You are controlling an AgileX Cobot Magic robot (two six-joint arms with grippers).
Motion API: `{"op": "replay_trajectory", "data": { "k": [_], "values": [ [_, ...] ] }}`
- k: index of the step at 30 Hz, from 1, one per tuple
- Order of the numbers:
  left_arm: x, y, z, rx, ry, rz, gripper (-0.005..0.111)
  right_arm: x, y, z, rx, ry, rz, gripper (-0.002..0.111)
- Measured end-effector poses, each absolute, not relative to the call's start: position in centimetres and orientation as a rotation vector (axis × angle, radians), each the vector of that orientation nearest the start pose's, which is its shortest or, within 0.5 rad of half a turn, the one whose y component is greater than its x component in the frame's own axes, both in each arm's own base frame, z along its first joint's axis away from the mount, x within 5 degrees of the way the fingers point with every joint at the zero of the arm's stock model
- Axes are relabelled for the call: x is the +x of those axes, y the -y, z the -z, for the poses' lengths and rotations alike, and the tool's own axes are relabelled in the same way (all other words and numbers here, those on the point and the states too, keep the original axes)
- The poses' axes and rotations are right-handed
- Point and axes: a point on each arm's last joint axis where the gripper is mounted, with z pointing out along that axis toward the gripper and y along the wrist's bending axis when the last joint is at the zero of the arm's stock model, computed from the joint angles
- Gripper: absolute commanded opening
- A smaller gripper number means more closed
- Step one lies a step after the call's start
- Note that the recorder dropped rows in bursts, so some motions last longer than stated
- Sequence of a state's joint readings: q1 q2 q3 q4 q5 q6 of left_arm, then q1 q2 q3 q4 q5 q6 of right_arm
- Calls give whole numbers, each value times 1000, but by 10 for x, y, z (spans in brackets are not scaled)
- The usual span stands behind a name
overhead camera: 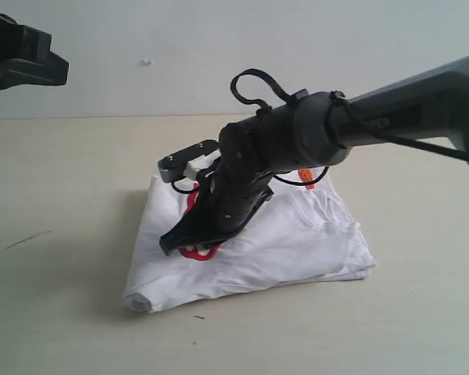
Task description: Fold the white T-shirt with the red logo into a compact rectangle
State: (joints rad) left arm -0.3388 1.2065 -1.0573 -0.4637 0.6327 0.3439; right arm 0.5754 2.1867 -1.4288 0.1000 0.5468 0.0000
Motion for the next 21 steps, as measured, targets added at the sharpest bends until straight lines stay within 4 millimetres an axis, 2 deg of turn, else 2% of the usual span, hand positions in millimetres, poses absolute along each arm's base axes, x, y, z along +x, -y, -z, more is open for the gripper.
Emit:
{"op": "replay_trajectory", "data": {
  "k": [5, 9, 12, 14, 17, 18, 20, 21],
  "values": [
    [235, 108, -355, 479, -2180, 507, 0, 357, -287, -106, -818, -2639, -306, 0],
    [235, 108, -355, 478, -2178, 506, 0, 357, -294, -111, -842, -2672, -314, 0],
    [232, 107, -358, 481, -2168, 503, 0, 353, -295, -130, -855, -2660, -327, 0],
    [228, 105, -361, 487, -2152, 494, 0, 350, -294, -149, -858, -2627, -337, 0],
    [216, 101, -370, 485, -2109, 488, 0, 344, -288, -189, -848, -2532, -351, 0],
    [208, 97, -376, 479, -2071, 483, 0, 337, -281, -219, -833, -2451, -365, 0],
    [198, 93, -383, 474, -2024, 472, 0, 326, -272, -247, -813, -2379, -384, 0],
    [188, 88, -389, 466, -1978, 462, 0, 315, -262, -269, -798, -2318, -397, 0]
  ]
}}
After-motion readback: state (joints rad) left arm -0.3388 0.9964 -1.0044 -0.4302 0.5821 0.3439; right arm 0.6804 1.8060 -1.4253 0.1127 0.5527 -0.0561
